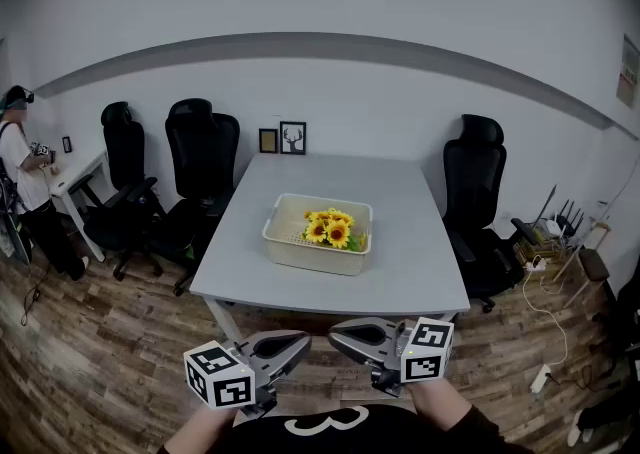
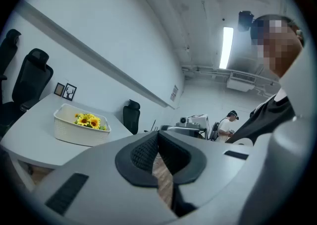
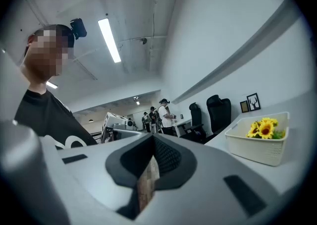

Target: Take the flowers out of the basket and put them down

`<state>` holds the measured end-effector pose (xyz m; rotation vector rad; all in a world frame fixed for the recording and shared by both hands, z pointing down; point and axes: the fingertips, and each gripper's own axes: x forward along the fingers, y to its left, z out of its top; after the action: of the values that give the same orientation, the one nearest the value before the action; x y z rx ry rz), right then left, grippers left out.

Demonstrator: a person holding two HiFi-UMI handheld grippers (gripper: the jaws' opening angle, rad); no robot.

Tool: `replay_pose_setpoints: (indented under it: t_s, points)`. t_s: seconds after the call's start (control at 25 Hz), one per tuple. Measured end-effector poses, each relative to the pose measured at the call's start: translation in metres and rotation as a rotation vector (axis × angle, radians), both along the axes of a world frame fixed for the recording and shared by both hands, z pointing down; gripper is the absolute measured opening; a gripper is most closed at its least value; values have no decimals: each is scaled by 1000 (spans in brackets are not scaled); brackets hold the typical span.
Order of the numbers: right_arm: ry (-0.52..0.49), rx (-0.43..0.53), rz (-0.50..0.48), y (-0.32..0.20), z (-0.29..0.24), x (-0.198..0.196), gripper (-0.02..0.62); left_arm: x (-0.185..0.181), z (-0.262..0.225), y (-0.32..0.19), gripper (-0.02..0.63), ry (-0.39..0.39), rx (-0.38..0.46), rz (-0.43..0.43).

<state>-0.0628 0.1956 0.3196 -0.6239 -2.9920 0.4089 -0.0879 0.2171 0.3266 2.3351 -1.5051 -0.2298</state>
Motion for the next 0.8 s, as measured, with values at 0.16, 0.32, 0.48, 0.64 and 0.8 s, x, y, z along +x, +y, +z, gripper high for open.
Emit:
replay_pose_setpoints:
  t_s: [0.16,0.32,0.48,0.64,0.8]
  points:
    - [-3,6,-1,-8,1,1,6,1,2,-8,12,0,-9,-10]
    - [-12,31,-2,-20,1,0,6,0,5,-22,12,-29,-21,-21]
    - [-20,13,-2,-39,2,0,6,-1,7,-39,12,-55,-35,-30]
    - [-40,1,-3,-63,0,3,8,2,6,-64,12,-37,-37,-29]
    - [-66,35,10,-88,-1,6,8,8,7,-93,12,-53,-45,-23]
